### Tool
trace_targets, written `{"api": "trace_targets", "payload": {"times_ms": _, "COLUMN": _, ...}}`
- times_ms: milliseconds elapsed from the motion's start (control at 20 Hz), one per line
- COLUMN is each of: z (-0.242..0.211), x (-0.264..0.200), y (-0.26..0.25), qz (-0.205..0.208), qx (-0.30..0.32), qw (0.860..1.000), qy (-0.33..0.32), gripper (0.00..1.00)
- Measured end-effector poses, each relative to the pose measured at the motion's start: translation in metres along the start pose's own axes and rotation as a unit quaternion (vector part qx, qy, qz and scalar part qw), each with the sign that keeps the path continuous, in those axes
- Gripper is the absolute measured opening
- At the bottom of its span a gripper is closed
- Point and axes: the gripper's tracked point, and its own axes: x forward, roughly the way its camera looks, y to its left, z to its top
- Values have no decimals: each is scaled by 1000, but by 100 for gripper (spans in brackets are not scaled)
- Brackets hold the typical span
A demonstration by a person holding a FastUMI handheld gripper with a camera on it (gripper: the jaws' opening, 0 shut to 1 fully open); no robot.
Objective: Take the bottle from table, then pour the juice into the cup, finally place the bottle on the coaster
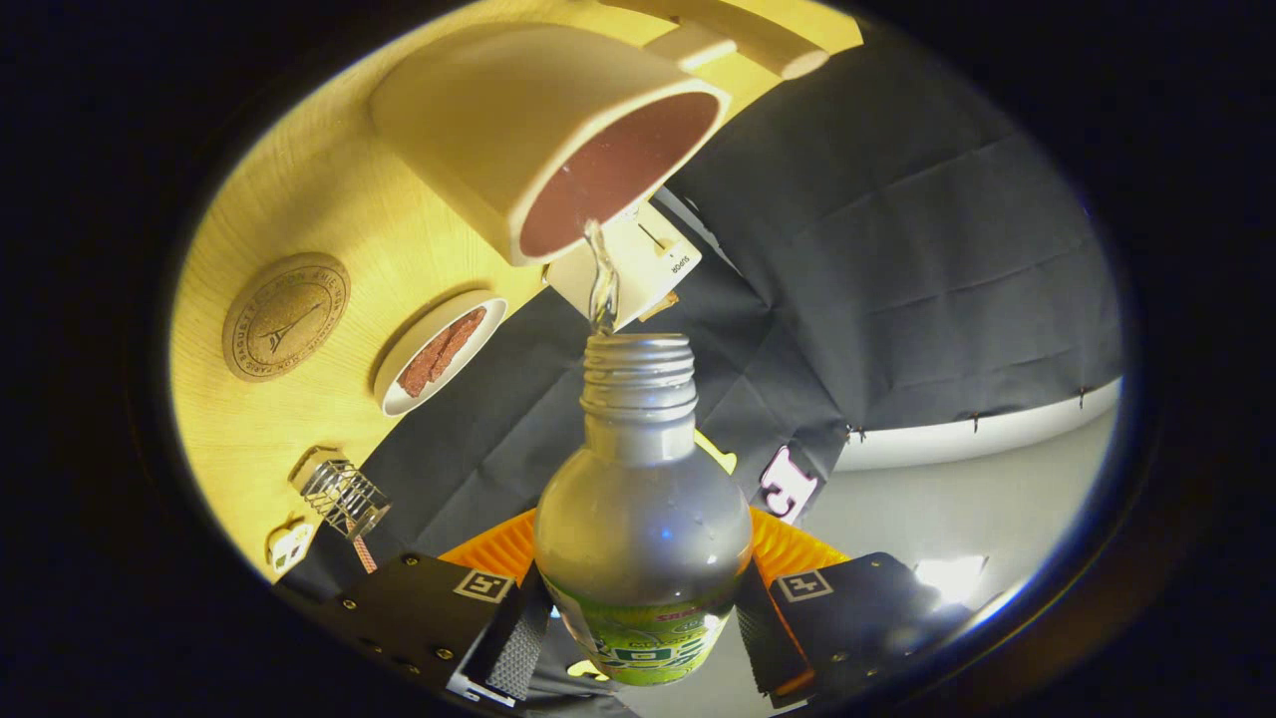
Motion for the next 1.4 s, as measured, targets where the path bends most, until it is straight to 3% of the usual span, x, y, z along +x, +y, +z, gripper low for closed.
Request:
{"api": "trace_targets", "payload": {"times_ms": 900, "z": 30, "x": 0, "y": -19, "qz": -58, "qx": -100, "qw": 992, "qy": -50, "gripper": 80}}
{"api": "trace_targets", "payload": {"times_ms": 1150, "z": 32, "x": -1, "y": -17, "qz": -56, "qx": -89, "qw": 993, "qy": -50, "gripper": 80}}
{"api": "trace_targets", "payload": {"times_ms": 1400, "z": 31, "x": -4, "y": -6, "qz": -20, "qx": -33, "qw": 998, "qy": -40, "gripper": 80}}
